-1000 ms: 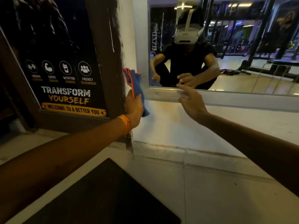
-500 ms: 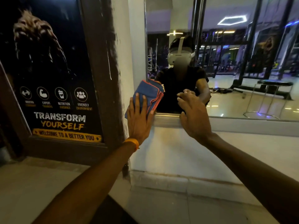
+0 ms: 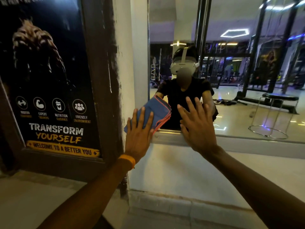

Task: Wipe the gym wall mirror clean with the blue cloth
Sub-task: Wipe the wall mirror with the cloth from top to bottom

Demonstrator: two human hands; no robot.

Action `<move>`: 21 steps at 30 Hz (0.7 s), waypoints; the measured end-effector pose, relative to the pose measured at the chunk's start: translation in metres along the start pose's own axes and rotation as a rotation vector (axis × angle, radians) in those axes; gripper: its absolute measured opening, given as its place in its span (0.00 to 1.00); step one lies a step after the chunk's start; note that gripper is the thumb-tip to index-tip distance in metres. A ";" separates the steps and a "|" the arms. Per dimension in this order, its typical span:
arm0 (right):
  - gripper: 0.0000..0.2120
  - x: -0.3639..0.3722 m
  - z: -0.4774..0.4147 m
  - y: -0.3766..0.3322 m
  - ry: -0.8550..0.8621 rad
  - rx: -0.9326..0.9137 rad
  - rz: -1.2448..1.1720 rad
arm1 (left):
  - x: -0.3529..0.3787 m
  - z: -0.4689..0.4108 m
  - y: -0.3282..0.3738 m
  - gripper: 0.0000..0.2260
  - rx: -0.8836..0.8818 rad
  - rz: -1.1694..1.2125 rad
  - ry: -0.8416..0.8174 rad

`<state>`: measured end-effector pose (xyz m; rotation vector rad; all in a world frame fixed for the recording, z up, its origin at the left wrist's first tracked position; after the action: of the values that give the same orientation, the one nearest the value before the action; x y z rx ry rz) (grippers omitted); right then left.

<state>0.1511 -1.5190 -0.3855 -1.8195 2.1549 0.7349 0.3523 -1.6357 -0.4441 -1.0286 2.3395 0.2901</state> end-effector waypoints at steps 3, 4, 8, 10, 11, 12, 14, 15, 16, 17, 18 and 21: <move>0.30 -0.011 -0.015 0.007 0.049 -0.049 0.010 | -0.015 -0.034 -0.001 0.29 -0.019 0.012 0.047; 0.30 -0.015 -0.025 0.008 0.066 -0.060 0.018 | -0.029 -0.059 0.001 0.31 -0.011 0.004 0.086; 0.28 -0.032 -0.078 0.019 0.109 -0.034 0.062 | -0.092 -0.152 0.006 0.46 -0.028 0.063 0.152; 0.29 -0.039 -0.098 0.026 0.120 -0.013 0.059 | -0.093 -0.154 0.011 0.45 -0.021 0.083 0.171; 0.29 -0.041 -0.105 0.029 0.127 -0.018 0.066 | -0.084 -0.144 0.011 0.42 -0.015 0.064 0.168; 0.30 -0.041 -0.111 0.031 0.131 -0.033 0.072 | -0.072 -0.132 0.009 0.37 -0.004 0.032 0.176; 0.30 -0.040 -0.121 0.036 0.136 -0.080 0.092 | -0.056 -0.117 0.001 0.32 0.000 -0.001 0.214; 0.30 -0.040 -0.125 0.038 0.141 -0.100 0.104 | -0.056 -0.123 -0.002 0.31 0.010 0.010 0.235; 0.30 -0.039 -0.130 0.041 0.151 -0.118 0.116 | -0.063 -0.137 -0.004 0.31 0.027 0.028 0.264; 0.30 -0.039 -0.135 0.044 0.164 -0.128 0.126 | -0.074 -0.156 -0.005 0.31 0.045 0.046 0.281; 0.30 -0.039 -0.139 0.046 0.177 -0.128 0.126 | -0.087 -0.177 -0.006 0.31 0.062 0.048 0.310; 0.30 -0.042 -0.154 0.047 0.203 -0.130 0.119 | -0.106 -0.209 -0.007 0.31 0.036 0.028 0.370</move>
<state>0.1364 -1.5568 -0.2245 -1.9182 2.4141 0.7615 0.3304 -1.6603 -0.2118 -1.1097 2.6780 0.0708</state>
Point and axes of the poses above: each hand's wrist, its own z-axis away from the middle knuckle, its own x-axis out of the palm, y = z × x, the point moved 4 cm from there along -z, towards the middle knuckle, and after that the axes turned 2 degrees about y, right-handed, at the moved point
